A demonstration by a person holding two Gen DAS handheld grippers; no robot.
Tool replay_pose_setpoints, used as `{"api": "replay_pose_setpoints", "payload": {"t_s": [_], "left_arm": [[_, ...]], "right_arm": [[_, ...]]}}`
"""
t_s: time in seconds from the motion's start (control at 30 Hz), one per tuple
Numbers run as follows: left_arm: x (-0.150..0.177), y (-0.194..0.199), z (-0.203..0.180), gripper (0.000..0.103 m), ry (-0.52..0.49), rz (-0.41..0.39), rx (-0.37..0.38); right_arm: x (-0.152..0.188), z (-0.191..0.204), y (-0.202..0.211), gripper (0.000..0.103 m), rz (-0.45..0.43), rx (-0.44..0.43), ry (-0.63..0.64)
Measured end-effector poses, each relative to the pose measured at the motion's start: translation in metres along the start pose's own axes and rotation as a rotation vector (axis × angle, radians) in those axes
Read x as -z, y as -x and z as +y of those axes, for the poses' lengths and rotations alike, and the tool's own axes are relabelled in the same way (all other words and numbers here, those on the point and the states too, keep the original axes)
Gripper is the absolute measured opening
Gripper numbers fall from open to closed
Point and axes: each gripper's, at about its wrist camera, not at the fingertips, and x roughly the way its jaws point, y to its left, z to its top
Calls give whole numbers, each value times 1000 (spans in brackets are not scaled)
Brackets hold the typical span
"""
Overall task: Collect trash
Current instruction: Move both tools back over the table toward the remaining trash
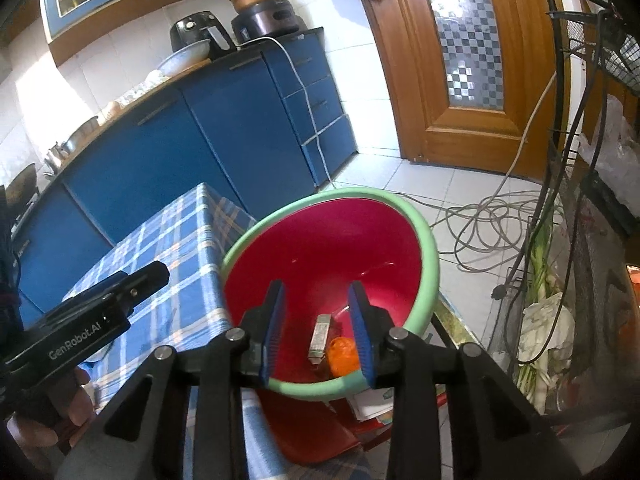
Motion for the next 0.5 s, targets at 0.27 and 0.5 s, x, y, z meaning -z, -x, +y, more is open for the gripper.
{"api": "replay_pose_setpoints", "payload": {"t_s": [0.27,0.5], "left_arm": [[14,32,36,70,56,-12,-70],[26,52,72,70,116,-16,-150]], "right_arm": [[7,17,6,38,10,-41,20],[15,31,9,43,22,-70,47]]}}
